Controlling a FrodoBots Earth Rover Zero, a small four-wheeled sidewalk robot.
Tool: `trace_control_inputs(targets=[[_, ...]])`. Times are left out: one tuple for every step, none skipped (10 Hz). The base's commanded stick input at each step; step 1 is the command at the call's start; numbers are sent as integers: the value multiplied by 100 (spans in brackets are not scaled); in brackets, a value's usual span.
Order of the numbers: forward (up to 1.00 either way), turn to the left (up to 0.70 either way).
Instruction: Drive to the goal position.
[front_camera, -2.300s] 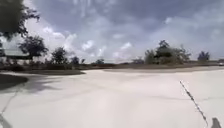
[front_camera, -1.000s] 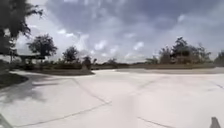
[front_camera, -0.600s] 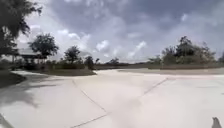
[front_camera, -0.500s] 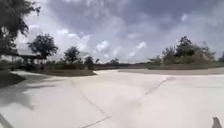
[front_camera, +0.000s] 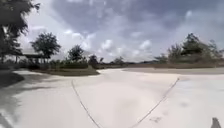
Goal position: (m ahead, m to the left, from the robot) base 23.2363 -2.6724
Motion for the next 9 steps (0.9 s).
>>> trace_control_inputs(targets=[[70,0],[70,34],[70,35],[70,8],[70,0],[70,0],[70,0],[70,0],[70,0]])
